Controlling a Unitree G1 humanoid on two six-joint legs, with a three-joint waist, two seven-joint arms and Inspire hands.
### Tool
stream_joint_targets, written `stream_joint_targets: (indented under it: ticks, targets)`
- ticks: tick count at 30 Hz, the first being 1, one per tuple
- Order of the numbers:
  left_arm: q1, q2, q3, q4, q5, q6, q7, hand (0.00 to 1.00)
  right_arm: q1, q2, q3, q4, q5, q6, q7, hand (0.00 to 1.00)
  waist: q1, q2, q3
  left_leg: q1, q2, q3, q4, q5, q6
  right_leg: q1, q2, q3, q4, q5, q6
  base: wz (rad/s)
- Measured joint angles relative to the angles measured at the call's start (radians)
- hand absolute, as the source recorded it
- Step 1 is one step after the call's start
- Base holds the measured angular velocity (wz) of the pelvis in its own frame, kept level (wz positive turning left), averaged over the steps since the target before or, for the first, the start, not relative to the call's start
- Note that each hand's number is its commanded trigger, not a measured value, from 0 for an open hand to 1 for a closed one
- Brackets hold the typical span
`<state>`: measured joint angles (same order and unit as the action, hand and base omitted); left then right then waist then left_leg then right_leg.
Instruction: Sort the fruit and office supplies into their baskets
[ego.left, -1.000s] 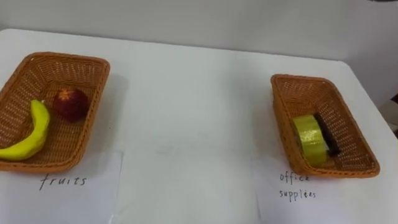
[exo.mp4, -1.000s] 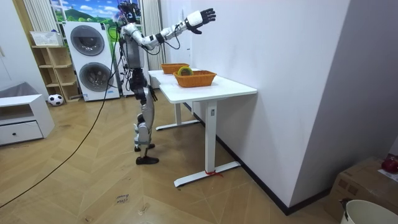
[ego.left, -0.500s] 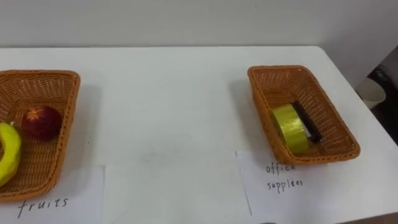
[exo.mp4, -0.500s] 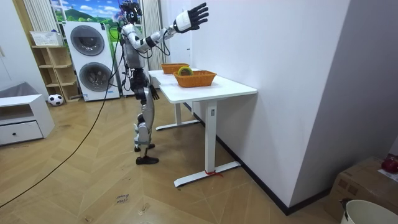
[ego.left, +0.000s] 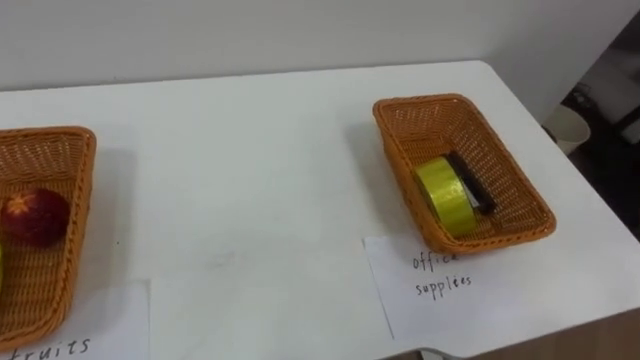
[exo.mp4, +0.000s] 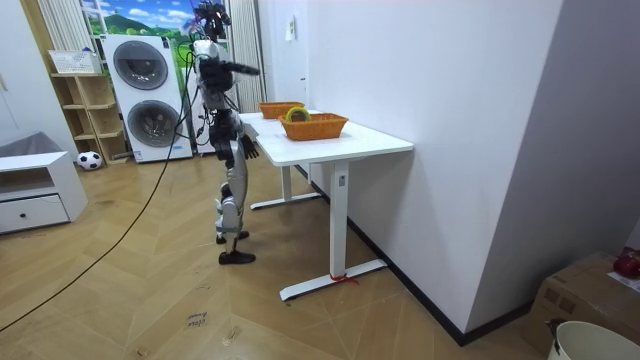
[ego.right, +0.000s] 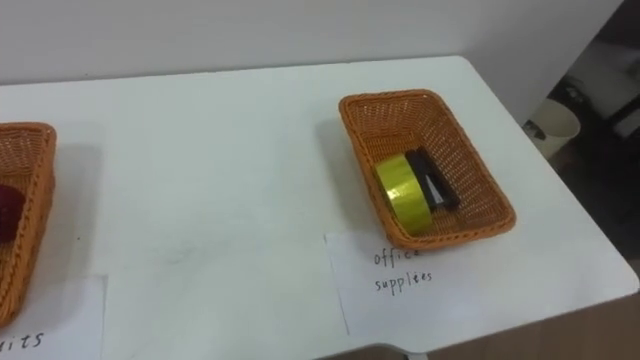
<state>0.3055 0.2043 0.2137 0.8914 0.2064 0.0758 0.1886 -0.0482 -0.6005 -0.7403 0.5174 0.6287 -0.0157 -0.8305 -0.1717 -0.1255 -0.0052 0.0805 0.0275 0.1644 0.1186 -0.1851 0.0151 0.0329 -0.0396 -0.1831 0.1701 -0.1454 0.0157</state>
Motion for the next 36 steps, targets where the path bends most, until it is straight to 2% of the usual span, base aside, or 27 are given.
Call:
stream_joint_targets:
  ticks: [4,8,11,13,15,21,25,26,29,35,36]
  targets:
    - [0.0,-0.002,0.0,-0.011,-0.022,0.013,-0.002,0.0,0.034,0.012,-0.011,0.078,0.064,-0.003,-0.012,0.0,-0.021,0.009,-0.0031,-0.002,0.001,0.001,-0.004,0.0,0.0,-0.004,0.002,0.003,-0.001,0.0,0.0,0.0]
    - [-0.019,-0.003,0.0,-0.01,-0.044,0.009,-0.003,0.0,0.086,0.059,-0.025,0.143,0.071,-0.021,-0.017,0.0,-0.019,0.015,-0.0024,-0.001,0.002,0.001,-0.004,-0.001,-0.001,-0.003,0.005,0.015,0.0,0.0,0.0,0.0]
    - [-0.022,-0.009,0.0,-0.009,-0.05,0.009,-0.006,0.0,0.127,0.123,-0.029,0.187,0.08,-0.021,-0.011,0.0,-0.018,0.018,-0.0007,-0.002,0.006,0.006,-0.006,-0.002,-0.002,-0.007,0.007,0.022,0.0,0.0,0.0,-0.06]
    - [-0.018,-0.021,0.0,-0.009,-0.06,0.009,-0.006,0.0,0.155,0.162,-0.029,0.24,0.084,-0.021,-0.001,0.0,-0.019,0.03,-0.0008,0.0,0.009,0.006,-0.006,-0.005,-0.003,-0.008,0.007,0.021,0.001,0.0,0.0,-0.05]
    - [-0.015,-0.027,-0.003,-0.009,-0.069,0.009,-0.005,0.0,0.182,0.193,-0.029,0.26,0.103,-0.021,0.004,0.0,-0.019,0.039,-0.0042,-0.001,0.008,0.012,-0.006,-0.005,-0.003,-0.008,0.007,0.021,0.0,0.0,0.0,0.0]
    - [-0.01,-0.035,-0.019,-0.011,-0.092,0.009,-0.014,0.0,0.229,0.317,0.007,0.273,0.09,-0.016,0.024,0.0,-0.007,0.063,-0.0021,0.003,0.001,0.022,-0.006,-0.005,-0.003,-0.013,0.007,0.029,0.002,-0.002,-0.003,-0.06]
    - [-0.016,-0.039,-0.023,0.006,-0.097,0.009,-0.024,0.0,0.27,0.382,0.12,0.278,0.081,-0.017,0.049,0.0,0.023,0.068,0.001,0.007,0.0,0.025,-0.006,-0.005,-0.003,-0.013,0.006,0.035,0.005,-0.005,-0.005,-0.02]
    - [-0.016,-0.042,-0.023,0.012,-0.096,0.008,-0.024,0.0,0.281,0.4,0.153,0.28,0.078,-0.017,0.067,0.0,0.027,0.074,0.0048,0.01,0.0,0.025,-0.006,-0.006,-0.004,-0.01,0.006,0.035,0.003,-0.006,-0.005,0.0]
    - [-0.015,-0.051,-0.023,0.02,-0.097,0.002,-0.024,0.0,0.305,0.437,0.232,0.295,0.071,-0.017,0.126,0.0,0.049,0.074,0.0048,0.017,-0.001,0.021,-0.006,-0.009,-0.005,-0.009,0.005,0.035,0.002,-0.013,-0.003,0.01]
    - [-0.004,-0.062,-0.042,0.041,-0.097,-0.022,-0.024,0.0,0.305,0.458,0.385,0.335,0.046,-0.018,0.216,0.0,0.083,0.092,0.0023,0.02,-0.001,0.025,-0.005,-0.014,-0.006,0.001,0.005,0.035,-0.001,-0.014,-0.003,0.0]
    - [-0.005,-0.067,-0.041,0.042,-0.096,-0.03,-0.024,0.0,0.304,0.46,0.421,0.336,0.016,-0.019,0.24,0.0,0.094,0.1,0.0041,0.02,-0.001,0.024,-0.005,-0.015,-0.006,0.0,0.005,0.035,-0.001,-0.014,-0.003,0.0]
